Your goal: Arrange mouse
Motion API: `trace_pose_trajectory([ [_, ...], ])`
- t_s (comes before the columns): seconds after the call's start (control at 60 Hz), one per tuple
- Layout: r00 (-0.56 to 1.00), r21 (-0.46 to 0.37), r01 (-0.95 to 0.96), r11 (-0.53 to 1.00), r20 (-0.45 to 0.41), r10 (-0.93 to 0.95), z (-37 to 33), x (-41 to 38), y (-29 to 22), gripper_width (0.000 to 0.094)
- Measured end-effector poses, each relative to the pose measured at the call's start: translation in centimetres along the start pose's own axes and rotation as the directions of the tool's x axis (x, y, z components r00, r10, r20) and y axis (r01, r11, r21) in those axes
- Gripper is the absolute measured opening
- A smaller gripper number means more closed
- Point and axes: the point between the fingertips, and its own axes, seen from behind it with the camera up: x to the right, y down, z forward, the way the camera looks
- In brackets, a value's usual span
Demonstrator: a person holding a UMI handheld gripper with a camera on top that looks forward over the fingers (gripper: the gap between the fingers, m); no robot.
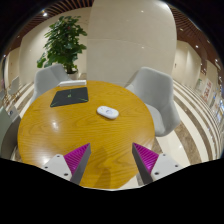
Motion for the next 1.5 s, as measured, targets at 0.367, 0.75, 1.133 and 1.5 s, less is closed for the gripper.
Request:
trace_pose_trajectory([
  [0.367, 0.996, -0.014, 0.049, 0.999, 0.079, -0.048, 12.1, -0.5, -4.3, 0.0868],
  [0.75, 0.995, -0.06, 0.028, 0.998, 0.101, -0.022, 22.1, 0.4, -7.6, 0.0867],
  [1.133, 0.994, -0.061, 0.016, 0.998, 0.108, -0.01, 25.5, 0.4, -10.2, 0.0586],
  [1.5, 0.991, -0.039, -0.028, 0.999, 0.129, 0.033, 24.4, -3.0, -16.9, 0.0391],
])
